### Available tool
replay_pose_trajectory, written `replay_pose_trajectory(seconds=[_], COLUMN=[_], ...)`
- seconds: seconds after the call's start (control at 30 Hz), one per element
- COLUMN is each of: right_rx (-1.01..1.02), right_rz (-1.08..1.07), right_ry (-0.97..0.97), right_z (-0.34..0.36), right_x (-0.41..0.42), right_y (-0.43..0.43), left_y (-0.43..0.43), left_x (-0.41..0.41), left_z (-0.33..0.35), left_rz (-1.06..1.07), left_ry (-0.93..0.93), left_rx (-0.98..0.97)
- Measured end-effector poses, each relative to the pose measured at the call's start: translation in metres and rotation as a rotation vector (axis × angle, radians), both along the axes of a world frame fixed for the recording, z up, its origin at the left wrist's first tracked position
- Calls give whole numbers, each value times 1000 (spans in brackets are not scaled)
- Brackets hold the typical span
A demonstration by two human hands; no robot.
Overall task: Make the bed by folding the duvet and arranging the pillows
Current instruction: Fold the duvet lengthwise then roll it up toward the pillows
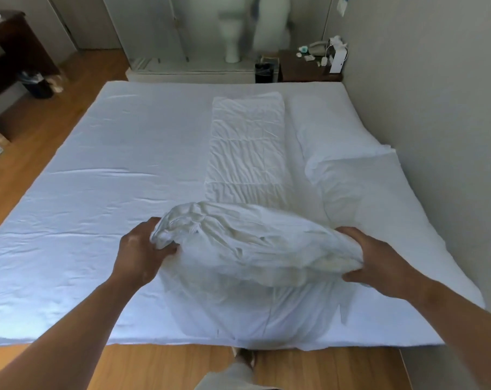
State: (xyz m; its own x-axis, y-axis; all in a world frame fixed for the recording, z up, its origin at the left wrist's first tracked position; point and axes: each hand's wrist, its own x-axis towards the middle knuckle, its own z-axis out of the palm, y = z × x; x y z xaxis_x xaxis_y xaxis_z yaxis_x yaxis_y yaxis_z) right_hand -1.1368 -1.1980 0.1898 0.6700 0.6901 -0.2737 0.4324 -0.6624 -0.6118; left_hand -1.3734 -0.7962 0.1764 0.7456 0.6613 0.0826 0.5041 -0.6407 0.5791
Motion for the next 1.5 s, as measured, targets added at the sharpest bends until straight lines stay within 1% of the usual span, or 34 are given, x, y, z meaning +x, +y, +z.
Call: replay_pose_trajectory(seconds=[0.07, 0.1, 0.17, 0.23, 0.3, 0.4, 0.53, 0.63, 0.7, 0.77, 0.8, 0.83, 0.9, 0.93, 0.97, 1.0, 1.03, 1.07, 1.1, 1.13, 1.2, 1.23, 1.27, 1.33, 1.37, 1.4, 1.43, 1.47, 1.5], right_rx=[49, 34, -52, -152, -206, -203, -218, -291, -294, -268, -258, -252, -189, -155, -128, -106, -100, -102, -107, -96, -51, -71, -139, -370, -450, -450, -359, -225, -126], right_rz=[-26, -32, -54, -102, -127, -186, -192, -197, -267, -361, -387, -410, -444, -439, -413, -376, -327, -289, -282, -304, -434, -480, -473, -351, -303, -266, -230, -160, -60], right_ry=[-86, -119, -177, -207, -194, -93, -117, -72, -69, -27, 7, 46, 140, 181, 205, 217, 195, 138, 61, 9, 49, 94, 154, 211, 167, 55, -112, -308, -460], right_z=[-10, -15, -28, -51, -68, -78, -96, -130, -172, -231, -260, -286, -320, -329, -333, -334, -332, -328, -323, -318, -314, -315, -320, -334, -337, -338, -338, -334, -330], right_x=[29, 45, 76, 108, 139, 193, 277, 327, 351, 364, 365, 363, 360, 361, 365, 371, 378, 385, 395, 406, 429, 439, 447, 456, 457, 458, 455, 448, 436], right_y=[20, 32, 58, 81, 103, 137, 189, 230, 254, 269, 275, 280, 286, 288, 291, 293, 295, 297, 298, 300, 306, 311, 314, 322, 327, 334, 340, 349, 359], left_y=[28, 43, 67, 89, 111, 140, 182, 216, 236, 247, 247, 246, 247, 246, 246, 246, 249, 252, 258, 267, 287, 296, 300, 302, 299, 292, 280, 267, 253], left_x=[28, 42, 70, 104, 140, 197, 276, 327, 355, 375, 380, 381, 378, 376, 377, 381, 388, 396, 407, 417, 433, 440, 445, 452, 456, 461, 465, 468, 472], left_z=[-15, -23, -35, -45, -53, -61, -78, -123, -170, -226, -252, -275, -314, -327, -334, -335, -334, -329, -323, -318, -315, -320, -324, -333, -334, -331, -327, -322, -318], left_rz=[8, 4, -24, -53, -55, -52, 23, 56, 72, 83, 88, 82, 92, 94, 66, 40, 41, 55, 79, 111, 177, 164, 120, 66, 71, 82, 50, -40, -170], left_ry=[35, 70, 158, 213, 268, 332, 279, 322, 380, 428, 468, 487, 418, 396, 389, 429, 483, 512, 484, 434, 381, 407, 503, 688, 700, 631, 508, 395, 370], left_rx=[-97, -151, -205, -215, -213, -232, -260, -240, -160, -147, -197, -292, -549, -597, -581, -513, -402, -289, -217, -174, -127, -116, -123, -147, -130, -75, 39, 154, 224])
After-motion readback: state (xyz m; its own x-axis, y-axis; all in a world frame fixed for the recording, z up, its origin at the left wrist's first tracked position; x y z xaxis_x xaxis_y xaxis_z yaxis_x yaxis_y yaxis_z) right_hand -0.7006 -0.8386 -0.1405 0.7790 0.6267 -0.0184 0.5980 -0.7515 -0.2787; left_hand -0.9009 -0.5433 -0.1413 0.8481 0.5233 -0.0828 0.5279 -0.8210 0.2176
